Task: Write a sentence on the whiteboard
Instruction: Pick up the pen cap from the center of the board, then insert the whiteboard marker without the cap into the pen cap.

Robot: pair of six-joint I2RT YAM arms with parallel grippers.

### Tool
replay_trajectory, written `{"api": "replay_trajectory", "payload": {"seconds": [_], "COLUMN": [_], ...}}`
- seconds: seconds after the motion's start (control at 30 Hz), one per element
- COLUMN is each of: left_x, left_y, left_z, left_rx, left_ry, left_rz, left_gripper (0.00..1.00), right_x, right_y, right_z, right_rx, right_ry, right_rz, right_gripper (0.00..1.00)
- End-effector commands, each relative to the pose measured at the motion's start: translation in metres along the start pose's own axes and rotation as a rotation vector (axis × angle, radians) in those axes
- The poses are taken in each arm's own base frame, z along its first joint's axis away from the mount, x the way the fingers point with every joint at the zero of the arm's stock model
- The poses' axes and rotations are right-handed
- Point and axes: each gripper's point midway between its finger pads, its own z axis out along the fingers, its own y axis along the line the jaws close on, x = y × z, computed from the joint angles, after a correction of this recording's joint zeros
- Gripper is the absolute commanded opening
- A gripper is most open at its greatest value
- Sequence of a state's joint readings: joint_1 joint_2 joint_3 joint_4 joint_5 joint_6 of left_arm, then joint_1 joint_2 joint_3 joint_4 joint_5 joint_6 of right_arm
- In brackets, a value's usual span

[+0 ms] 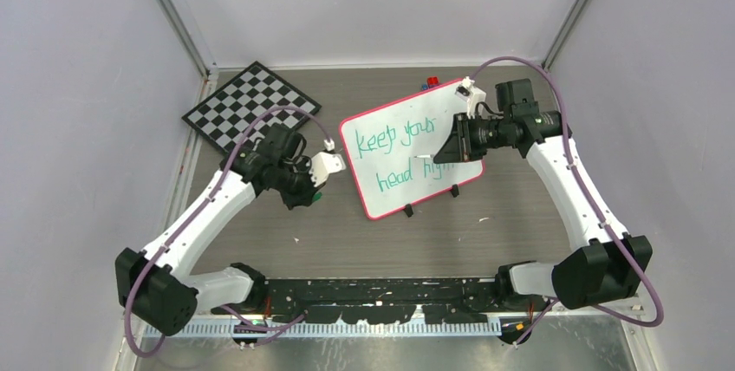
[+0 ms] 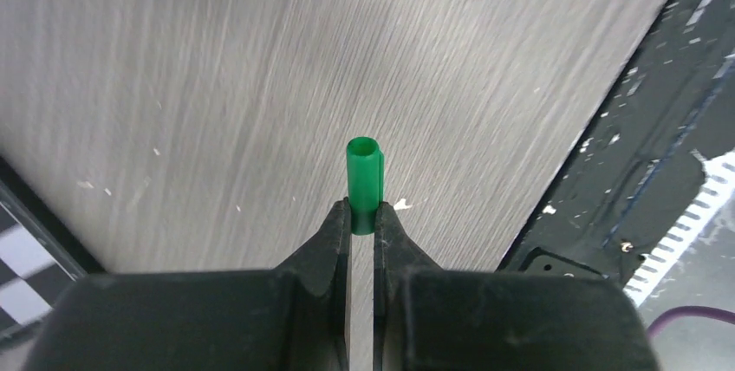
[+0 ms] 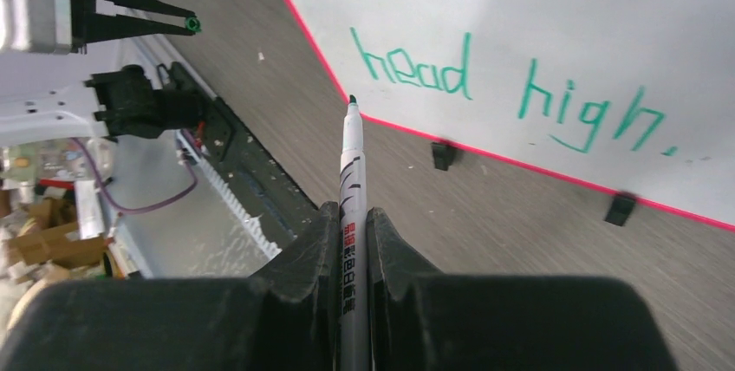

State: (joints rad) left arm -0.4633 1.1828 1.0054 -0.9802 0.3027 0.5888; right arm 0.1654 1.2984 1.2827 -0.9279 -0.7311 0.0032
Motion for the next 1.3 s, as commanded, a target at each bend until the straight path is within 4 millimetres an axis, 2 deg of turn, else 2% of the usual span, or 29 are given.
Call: {"api": "replay_trajectory", "payload": {"seconds": [0.0,0.2,0.33,0.43,0.73,1.27], "left_x": [-0.043,-0.097,-0.118,-0.128,-0.144,-0.146], "left_y": [-0.029,-0.042,-0.057,-0.061,-0.074,-0.079], "left_z": [-0.032,-0.052,-0.051,-0.052,-0.054,-0.052], "left_rx": [0.095,0.166,0.217,0.225,0.248,0.260], "left_ry": [-0.093,-0.171,-0.185,-0.197,-0.226,-0.214], "left_rz": [0.098,0.165,0.237,0.273,0.327,0.353], "left_gripper": [0.00,0.00,0.00,0.00,0.00,0.00], "right_x": [-0.011,0.002,0.004,0.006,0.019,0.036], "right_y": [0.043,0.080,0.098,0.108,0.123,0.136], "right_z": [-0.001,0.010,0.012,0.013,0.019,0.020], "right_rx": [-0.155,-0.244,-0.302,-0.332,-0.409,-0.427], "right_ry": [-0.041,0.015,0.041,0.061,0.111,0.179], "right_rz": [0.007,-0.039,-0.043,-0.040,-0.023,-0.097], "right_gripper": [0.00,0.00,0.00,0.00,0.00,0.00]}}
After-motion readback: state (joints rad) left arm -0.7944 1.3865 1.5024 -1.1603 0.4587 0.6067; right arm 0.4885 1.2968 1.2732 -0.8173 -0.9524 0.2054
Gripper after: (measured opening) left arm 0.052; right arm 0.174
